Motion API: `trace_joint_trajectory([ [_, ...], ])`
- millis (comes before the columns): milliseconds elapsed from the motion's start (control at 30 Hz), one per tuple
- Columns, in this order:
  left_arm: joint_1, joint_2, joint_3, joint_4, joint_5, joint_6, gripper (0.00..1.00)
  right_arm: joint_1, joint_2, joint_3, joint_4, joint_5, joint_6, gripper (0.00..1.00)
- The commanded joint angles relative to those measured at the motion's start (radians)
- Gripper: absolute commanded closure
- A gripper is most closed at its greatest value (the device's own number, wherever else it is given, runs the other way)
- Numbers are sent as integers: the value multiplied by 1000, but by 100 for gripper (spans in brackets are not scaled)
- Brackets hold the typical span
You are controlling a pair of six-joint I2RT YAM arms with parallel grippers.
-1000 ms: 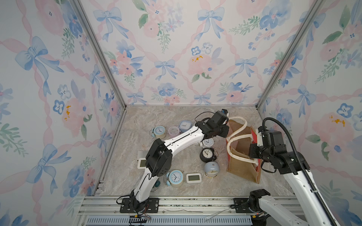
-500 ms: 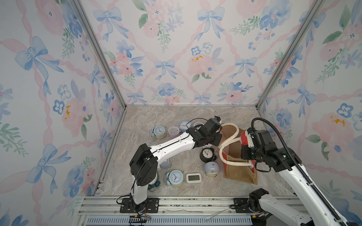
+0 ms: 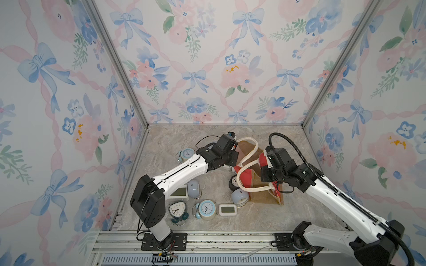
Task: Put the alarm clock into the canvas bag
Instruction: Move the canvas bag to the center of the board.
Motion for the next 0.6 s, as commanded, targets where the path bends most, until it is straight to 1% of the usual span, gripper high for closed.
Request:
trace_joint_trajectory([
  [0,40,-62,-24,-18,-29,41,100,23,45,22,84,-26,48,100],
  [133,70,-82,-34,-26,-36,60,100,31,81,19,157,-78,81,100],
  [200,79,-84,-31,-27,-22,66,100,31,85,22,161,-80,88,100],
  [300,79,-66,-5,-26,42,75,100,17,67,45,79,19,70,100],
  [333,76,-52,8,-25,75,77,100,2,53,51,40,71,58,98],
  [367,72,-37,22,-24,100,79,100,-16,38,54,3,109,48,92],
  [400,65,-23,35,-25,114,86,100,-40,24,55,-24,129,34,82],
  [467,41,13,62,-25,115,100,100,-105,-7,57,-80,140,7,65],
  [567,15,56,97,-25,120,101,100,-168,-63,80,-153,166,-39,48],
])
